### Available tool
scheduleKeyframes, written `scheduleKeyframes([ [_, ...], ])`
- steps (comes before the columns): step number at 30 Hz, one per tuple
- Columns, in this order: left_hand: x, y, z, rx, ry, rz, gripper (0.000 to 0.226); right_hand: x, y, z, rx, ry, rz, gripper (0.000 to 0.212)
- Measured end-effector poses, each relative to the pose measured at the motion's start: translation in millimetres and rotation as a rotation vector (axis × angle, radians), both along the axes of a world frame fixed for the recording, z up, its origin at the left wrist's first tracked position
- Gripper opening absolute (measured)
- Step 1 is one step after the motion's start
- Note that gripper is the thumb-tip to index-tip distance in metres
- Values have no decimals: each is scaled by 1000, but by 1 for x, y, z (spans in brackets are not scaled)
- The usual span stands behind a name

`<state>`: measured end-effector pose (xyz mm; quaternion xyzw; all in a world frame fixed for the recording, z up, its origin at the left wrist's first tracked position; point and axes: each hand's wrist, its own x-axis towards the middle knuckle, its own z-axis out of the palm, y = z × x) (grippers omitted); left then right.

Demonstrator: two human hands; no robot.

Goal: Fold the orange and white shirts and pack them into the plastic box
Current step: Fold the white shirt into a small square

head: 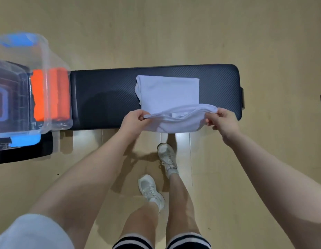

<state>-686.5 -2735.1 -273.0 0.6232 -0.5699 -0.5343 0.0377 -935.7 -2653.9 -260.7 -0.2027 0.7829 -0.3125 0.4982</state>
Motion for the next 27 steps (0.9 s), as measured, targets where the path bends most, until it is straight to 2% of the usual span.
scheduleKeyframes([
  [2, -11, -20, -13, 2, -26, 17, 15, -10, -19, -15, -27, 61, 16, 14],
  [5, -20, -45, -29, 47, -91, 19, 26, -25, -44, -40, -45, 133, 98, 32],
  [7, -22, -56, -35, 82, -120, 36, 31, -31, -56, -57, -32, 121, 139, 37],
  [9, -23, -63, -39, 80, -160, 31, 37, -33, -66, -70, -12, 94, 150, 36],
  [13, -22, -67, -42, 36, -188, 2, 34, -34, -81, -80, 31, 104, 145, 27],
  [21, -35, -78, -69, -257, -323, -73, 27, -41, -110, -96, 25, 299, 208, 22],
  [25, -39, -72, -76, -452, -612, -231, 16, -34, -114, -98, 82, 399, 266, 15],
  [27, -43, -67, -75, -504, -723, -261, 21, -25, -109, -93, 74, 588, 347, 28],
])
